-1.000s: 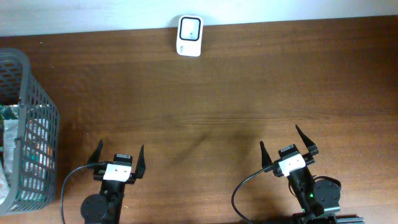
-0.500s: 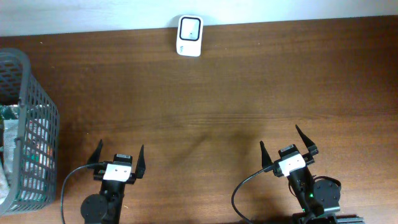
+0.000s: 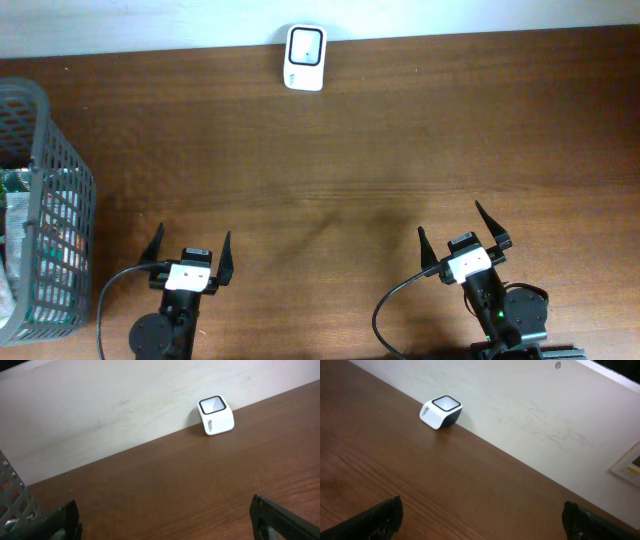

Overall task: Scan the item barcode
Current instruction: 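Reach left gripper into grey basket and grasp the white tube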

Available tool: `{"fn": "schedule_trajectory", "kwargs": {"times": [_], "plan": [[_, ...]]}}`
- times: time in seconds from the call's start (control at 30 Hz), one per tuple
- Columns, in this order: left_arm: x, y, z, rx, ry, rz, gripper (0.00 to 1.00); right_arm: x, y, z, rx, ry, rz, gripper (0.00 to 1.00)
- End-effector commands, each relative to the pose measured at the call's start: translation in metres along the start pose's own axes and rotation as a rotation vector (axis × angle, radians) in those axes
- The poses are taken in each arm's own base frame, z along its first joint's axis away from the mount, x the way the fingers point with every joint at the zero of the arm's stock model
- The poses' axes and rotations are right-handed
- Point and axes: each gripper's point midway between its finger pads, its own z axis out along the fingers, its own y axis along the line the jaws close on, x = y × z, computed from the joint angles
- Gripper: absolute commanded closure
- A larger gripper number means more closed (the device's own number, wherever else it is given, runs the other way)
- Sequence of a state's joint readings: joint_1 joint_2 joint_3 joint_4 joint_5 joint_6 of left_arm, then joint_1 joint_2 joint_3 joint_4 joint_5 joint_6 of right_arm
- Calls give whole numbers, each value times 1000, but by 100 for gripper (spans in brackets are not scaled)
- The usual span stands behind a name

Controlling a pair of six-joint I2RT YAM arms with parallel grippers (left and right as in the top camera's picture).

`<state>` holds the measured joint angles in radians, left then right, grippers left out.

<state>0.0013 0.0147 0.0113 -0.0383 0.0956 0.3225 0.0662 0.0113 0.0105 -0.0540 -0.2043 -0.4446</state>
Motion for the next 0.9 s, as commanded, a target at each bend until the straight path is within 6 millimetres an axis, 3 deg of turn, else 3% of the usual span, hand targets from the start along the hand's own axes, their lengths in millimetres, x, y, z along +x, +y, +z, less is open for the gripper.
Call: {"fn": "schedule_trajectory", "kwargs": {"times": [0.0,0.23,0.43,0.6,0.87], "plan": [[-2,4,-1,-20,-4,9,1,2,4,0,-14,3,9,2],[-24,11,-4,-27,-27,-17,1,2,4,0,-14,3,9,2],[-70,27,-1,-8,32,-48,1,2,4,0,-14,3,9,2],[-132,49,18,21,145,-136,1,2,4,0,-14,3,9,2],[-185,70,59,135,568,-196,1,2,4,0,-14,3,9,2]]}}
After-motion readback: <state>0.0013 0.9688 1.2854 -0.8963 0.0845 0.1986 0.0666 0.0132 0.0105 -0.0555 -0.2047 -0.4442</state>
